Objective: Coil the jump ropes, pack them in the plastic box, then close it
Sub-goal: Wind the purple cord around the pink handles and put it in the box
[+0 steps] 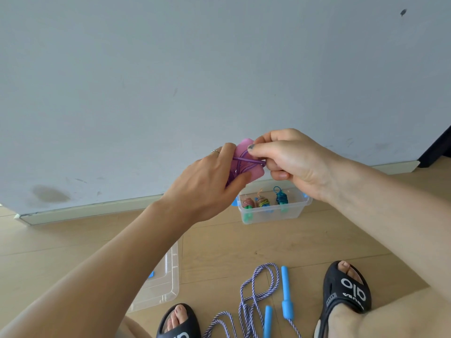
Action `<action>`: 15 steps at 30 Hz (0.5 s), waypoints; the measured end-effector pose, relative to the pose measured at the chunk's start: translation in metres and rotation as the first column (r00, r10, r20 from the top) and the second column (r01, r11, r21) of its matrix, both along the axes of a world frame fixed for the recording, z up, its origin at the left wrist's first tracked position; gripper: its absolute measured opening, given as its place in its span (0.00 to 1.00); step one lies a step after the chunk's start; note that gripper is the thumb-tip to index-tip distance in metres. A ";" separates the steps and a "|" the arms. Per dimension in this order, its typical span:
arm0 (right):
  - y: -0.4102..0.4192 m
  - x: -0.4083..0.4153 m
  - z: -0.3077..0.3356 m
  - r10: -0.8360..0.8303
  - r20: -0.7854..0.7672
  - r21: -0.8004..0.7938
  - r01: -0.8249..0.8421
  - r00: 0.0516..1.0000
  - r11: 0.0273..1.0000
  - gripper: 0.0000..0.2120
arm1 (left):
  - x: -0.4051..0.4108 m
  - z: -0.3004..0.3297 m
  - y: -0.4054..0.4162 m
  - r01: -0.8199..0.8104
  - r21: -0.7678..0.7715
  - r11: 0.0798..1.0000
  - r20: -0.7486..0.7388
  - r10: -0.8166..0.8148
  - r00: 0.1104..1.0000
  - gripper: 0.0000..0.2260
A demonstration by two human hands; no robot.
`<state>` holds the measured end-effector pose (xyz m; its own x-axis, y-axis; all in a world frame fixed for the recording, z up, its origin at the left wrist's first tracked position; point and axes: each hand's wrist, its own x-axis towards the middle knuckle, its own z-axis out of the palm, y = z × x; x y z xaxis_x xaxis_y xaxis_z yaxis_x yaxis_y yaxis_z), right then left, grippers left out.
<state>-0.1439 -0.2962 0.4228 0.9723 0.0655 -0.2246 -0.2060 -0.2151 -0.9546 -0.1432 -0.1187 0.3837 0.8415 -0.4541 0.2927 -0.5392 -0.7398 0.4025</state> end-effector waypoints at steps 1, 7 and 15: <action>0.000 -0.001 0.002 -0.012 0.031 -0.020 0.013 0.999 1.000 0.01 | 0.002 0.001 0.001 -0.004 -0.024 1.000 -0.005 0.003 1.000 0.18; 0.013 -0.015 0.006 0.103 0.306 -0.176 -0.050 0.947 0.983 0.05 | 0.001 -0.002 -0.004 0.051 0.022 0.998 0.059 -0.052 0.997 0.07; 0.004 -0.004 0.004 -0.017 -0.024 0.120 0.020 1.000 0.993 0.09 | -0.002 -0.010 -0.004 0.086 0.135 0.987 0.076 -0.097 0.992 0.22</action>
